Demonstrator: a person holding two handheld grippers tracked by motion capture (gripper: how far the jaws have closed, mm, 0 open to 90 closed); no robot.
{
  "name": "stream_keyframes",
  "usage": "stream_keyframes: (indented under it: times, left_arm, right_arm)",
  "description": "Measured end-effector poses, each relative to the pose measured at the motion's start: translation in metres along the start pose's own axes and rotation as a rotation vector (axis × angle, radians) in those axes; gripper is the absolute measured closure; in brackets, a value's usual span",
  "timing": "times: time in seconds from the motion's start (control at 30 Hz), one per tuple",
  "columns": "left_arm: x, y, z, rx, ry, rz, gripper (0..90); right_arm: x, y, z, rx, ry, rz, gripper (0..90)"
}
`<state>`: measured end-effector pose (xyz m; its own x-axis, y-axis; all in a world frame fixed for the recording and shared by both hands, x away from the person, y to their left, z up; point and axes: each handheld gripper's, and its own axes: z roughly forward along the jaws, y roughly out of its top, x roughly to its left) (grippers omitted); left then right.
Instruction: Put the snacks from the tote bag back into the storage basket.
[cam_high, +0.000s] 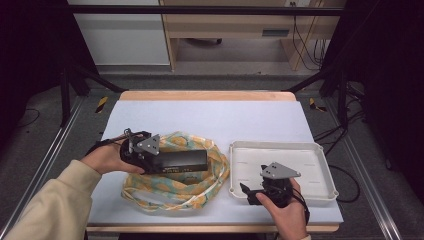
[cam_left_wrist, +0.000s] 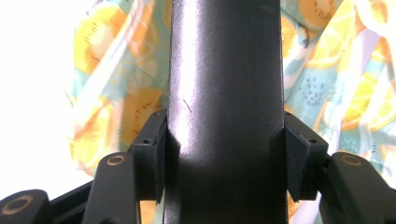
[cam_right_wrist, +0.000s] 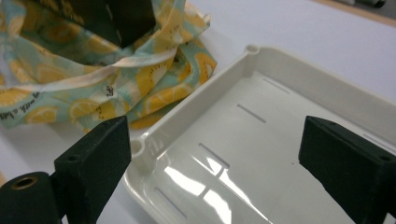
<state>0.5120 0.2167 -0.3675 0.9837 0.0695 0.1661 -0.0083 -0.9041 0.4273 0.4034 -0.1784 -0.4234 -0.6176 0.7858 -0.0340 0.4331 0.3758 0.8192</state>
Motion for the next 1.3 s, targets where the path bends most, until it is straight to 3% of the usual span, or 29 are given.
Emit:
stream_keyframes:
  times: [0.17,0.33,0.37,0.63,0.8,1.13,1.3]
  left_arm:
    - [0.002,0.009,-0.010,-0.006,0.012,0.011,42.7]
    - [0.002,0.020,-0.015,-0.028,0.017,0.009,42.7]
    - [0.002,0.022,-0.016,-0.026,0.018,0.010,42.7]
    - [0.001,0.040,-0.014,-0.026,-0.004,0.034,42.8]
    - [0.001,0.047,-0.010,-0.024,-0.008,0.039,42.8]
    - [-0.002,0.060,-0.003,-0.011,-0.011,0.047,42.8]
    - [-0.003,0.067,0.001,0.003,-0.014,0.056,42.8]
  right_arm:
    - [-0.010,0.008,0.003,0.113,0.043,-0.055,16.6]
    - [-0.015,0.024,0.002,0.182,0.075,-0.094,18.8]
    - [-0.016,0.029,0.001,0.199,0.085,-0.124,19.0]
    - [-0.021,0.062,0.002,0.249,0.151,-0.239,16.1]
    - [-0.025,0.078,0.007,0.268,0.209,-0.285,14.4]
    - [-0.026,0.095,0.016,0.323,0.286,-0.397,12.5]
    - [-0.025,0.101,0.019,0.352,0.297,-0.438,12.9]
